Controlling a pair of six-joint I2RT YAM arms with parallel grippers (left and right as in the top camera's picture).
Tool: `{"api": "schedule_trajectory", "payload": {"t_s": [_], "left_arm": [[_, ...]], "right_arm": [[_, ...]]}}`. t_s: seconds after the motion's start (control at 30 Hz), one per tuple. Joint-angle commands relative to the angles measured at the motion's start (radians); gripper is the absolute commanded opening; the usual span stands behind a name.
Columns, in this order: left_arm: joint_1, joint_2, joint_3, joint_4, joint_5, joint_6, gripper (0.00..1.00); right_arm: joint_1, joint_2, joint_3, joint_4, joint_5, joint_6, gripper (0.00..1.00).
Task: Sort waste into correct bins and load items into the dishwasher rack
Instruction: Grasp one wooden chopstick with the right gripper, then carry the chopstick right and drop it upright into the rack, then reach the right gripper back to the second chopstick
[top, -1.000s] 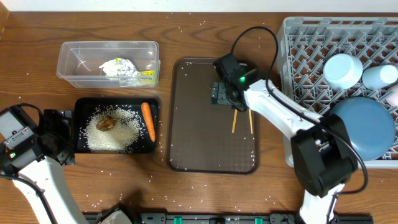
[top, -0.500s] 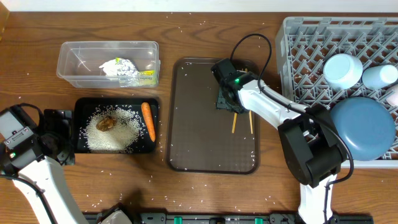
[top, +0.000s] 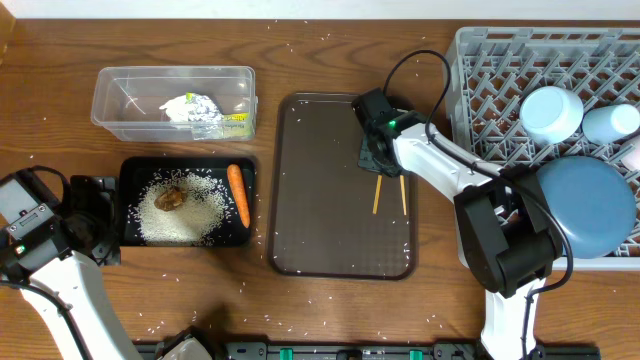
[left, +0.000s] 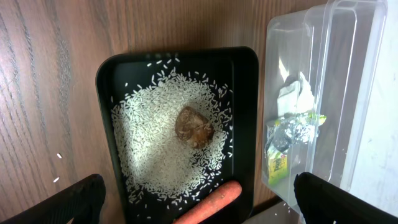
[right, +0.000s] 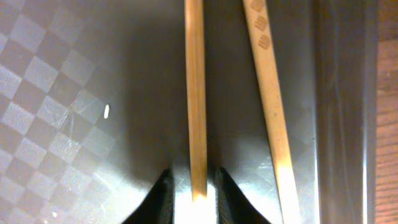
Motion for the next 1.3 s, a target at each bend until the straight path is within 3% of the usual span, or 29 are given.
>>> {"api": "schedule_trajectory", "payload": {"t_s": [0.0, 0.23, 0.4, 0.73, 0.93, 1.27], "left_arm": [[0.003, -0.002, 0.002, -0.003, -0.009, 0.016, 0.98], [0.003, -0.002, 0.002, -0.003, -0.009, 0.016, 0.98], [0.003, -0.002, 0.002, -0.004, -0.009, 0.016, 0.98], [0.003, -0.002, 0.002, -0.004, -0.009, 0.016, 0.98], [0.003, -0.002, 0.002, -0.003, -0.009, 0.016, 0.98], [0.003, -0.002, 0.002, -0.003, -0.009, 0.016, 0.98]], "right_arm": [[-0.004, 0.043, -0.018, -0.009, 0.006, 0.004, 0.01], [-0.01, -0.005, -0.008, -0.009, -0.04, -0.016, 0.01], [-0.045, -0.127, 0.027, -0.009, -0.038, -0.126, 0.01], [-0.249, -0.393, 0.054, 0.002, -0.05, -0.378, 0.01], [-0.383, -0.402, 0.054, 0.036, -0.051, -0.579, 0.01], [-0.494, -0.353, 0.054, 0.098, -0.082, -0.624, 0.01]]}}
